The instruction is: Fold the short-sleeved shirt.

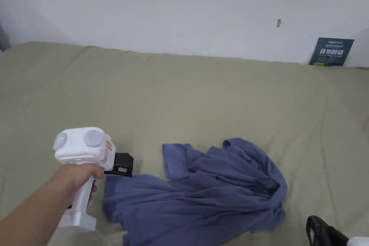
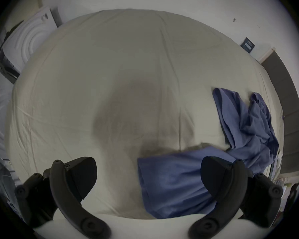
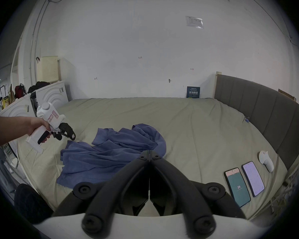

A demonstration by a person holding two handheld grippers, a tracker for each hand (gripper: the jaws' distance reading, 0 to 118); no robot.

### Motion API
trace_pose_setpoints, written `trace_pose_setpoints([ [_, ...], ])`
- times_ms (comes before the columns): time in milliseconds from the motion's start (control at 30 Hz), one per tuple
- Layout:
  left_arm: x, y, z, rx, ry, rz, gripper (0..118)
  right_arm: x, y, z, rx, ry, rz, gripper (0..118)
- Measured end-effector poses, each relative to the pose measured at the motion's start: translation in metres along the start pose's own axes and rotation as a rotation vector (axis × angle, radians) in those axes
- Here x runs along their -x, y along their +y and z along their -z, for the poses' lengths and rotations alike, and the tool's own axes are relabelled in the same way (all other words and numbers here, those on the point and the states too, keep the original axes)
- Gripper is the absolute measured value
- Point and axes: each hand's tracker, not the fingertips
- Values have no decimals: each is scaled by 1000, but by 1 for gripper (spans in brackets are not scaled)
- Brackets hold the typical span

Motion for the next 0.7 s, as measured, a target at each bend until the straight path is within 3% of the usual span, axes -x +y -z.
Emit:
trace_pose_setpoints([
  [100, -3, -4, 17, 62, 10, 11, 118, -1, -1, 0, 5, -5, 14, 0],
  [167, -11, -13, 18, 104, -1, 57, 94, -1, -1, -1, 10, -8, 13, 1],
  [267, -43, -38, -7, 12, 64, 207, 64, -1, -2, -2, 4, -4, 13, 0],
  [333, -46, -42, -12, 44, -1, 187, 38, 0, -2, -5, -4, -1, 13, 1],
  [367, -34, -28, -3, 47, -34, 168, 18, 0, -1, -6, -5, -2, 13, 0],
  [400, -31, -27, -4, 47, -81, 137, 12, 0, -1, -7, -5, -2, 13, 1],
  [533, -15, -15, -1, -12, -71, 162, 11, -4, 2, -4, 9, 0, 9, 0],
  [700, -9, -34, -41, -135, -205, 142, 11, -8, 23, 23, 40, 13, -47, 1],
])
